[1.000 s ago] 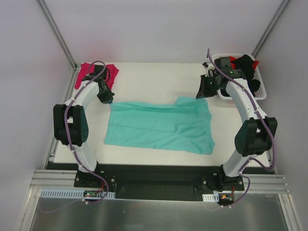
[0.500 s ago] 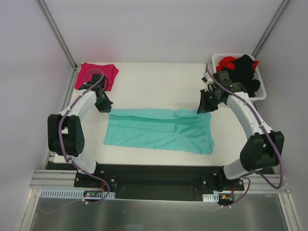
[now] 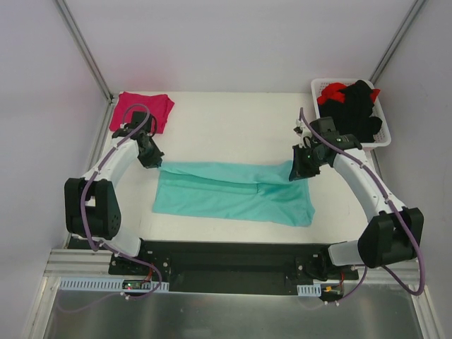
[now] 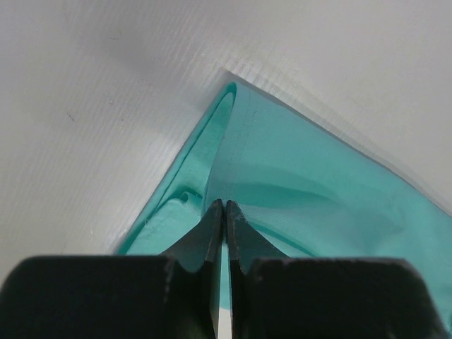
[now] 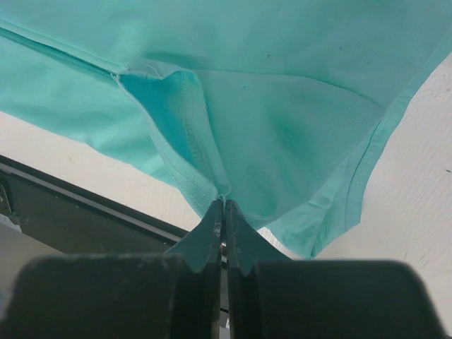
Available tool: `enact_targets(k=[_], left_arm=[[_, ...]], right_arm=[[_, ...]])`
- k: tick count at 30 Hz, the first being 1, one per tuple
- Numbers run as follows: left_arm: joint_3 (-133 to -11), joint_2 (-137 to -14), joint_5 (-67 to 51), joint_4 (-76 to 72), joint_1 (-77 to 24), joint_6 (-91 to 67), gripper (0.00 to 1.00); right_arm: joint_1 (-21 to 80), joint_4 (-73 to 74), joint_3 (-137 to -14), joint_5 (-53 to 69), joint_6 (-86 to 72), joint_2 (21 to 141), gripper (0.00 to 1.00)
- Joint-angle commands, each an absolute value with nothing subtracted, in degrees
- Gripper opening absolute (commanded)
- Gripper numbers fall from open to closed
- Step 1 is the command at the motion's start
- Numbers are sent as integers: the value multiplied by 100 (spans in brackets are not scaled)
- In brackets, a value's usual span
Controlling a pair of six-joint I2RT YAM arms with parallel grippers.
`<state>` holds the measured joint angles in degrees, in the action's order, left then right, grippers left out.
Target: Fold and stack the t-shirts
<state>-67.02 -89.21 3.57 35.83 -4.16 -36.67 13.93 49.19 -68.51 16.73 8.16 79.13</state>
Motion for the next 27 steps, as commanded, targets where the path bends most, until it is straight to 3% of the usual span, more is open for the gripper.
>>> enact_targets(k=[1,27], left_arm=[[-6574,-8631,404,3621,-457,-3718,0],[-6135,-8271,431,3481,-536,-3797,0]], right_arm=[[1512,5106,-6742,1591,756,7611,1],[2153,5274,-6100,1283,809,7550,1]])
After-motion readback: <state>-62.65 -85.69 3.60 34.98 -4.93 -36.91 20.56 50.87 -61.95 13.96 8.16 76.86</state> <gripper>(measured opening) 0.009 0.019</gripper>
